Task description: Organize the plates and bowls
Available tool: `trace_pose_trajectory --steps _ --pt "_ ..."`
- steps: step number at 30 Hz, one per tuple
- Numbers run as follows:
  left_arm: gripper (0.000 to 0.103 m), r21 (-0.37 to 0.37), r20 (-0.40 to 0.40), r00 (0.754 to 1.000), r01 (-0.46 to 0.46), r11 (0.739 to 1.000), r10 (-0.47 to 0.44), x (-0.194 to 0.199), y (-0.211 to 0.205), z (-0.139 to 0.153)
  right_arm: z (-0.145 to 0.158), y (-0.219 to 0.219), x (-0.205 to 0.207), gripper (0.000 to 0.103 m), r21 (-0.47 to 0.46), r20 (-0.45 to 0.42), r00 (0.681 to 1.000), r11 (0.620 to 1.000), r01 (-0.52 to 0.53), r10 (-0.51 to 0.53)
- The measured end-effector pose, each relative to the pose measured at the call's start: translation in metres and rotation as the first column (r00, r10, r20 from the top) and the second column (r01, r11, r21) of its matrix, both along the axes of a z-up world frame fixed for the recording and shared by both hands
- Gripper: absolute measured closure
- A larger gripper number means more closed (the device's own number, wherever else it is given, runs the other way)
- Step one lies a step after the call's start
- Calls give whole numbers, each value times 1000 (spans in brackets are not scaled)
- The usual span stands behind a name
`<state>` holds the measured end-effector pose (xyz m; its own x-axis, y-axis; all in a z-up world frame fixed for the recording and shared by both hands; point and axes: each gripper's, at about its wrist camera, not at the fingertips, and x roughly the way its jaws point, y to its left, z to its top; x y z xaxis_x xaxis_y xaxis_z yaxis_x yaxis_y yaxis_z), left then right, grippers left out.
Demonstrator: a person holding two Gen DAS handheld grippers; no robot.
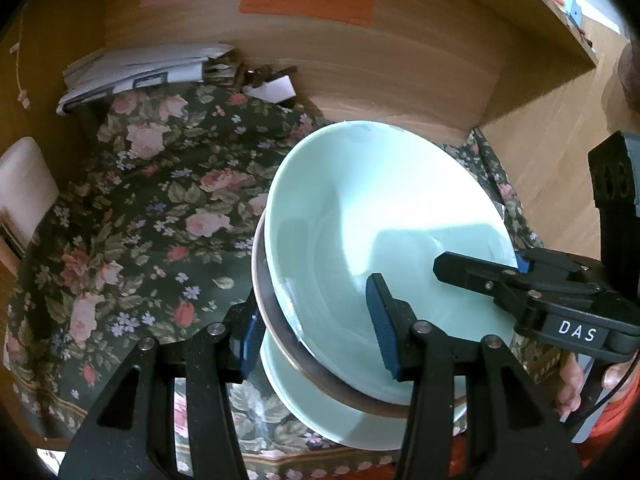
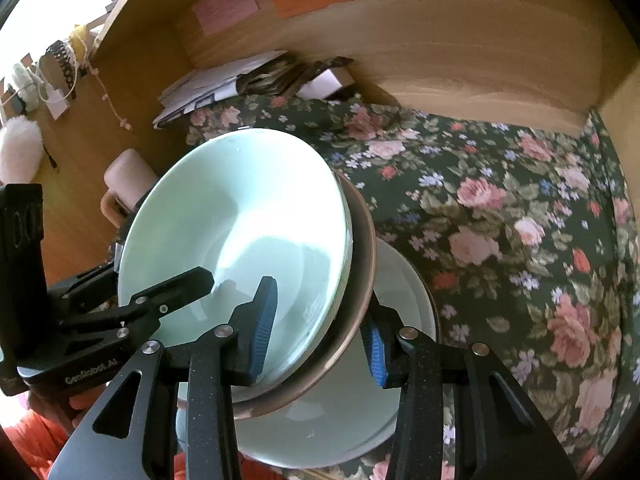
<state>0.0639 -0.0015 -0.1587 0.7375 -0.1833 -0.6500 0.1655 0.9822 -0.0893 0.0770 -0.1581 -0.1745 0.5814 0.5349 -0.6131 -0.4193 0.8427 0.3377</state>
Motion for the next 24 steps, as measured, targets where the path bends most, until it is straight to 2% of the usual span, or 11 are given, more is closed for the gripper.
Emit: trace_pose_trajectory --steps 11,21,24 --pt "55 24 -43 999 1 1000 0 6 -8 -19 -18 -5 8 66 31 -70 997 999 19 -17" --pt "55 -25 -39 999 23 999 -24 10 -2 -26 -19 -7 7 63 54 -38 999 998 21 -19" --pt "55 -1 3 1000 14 1000 -14 6 0 -22 -14 -7 3 63 33 -3 999 999 42 -41"
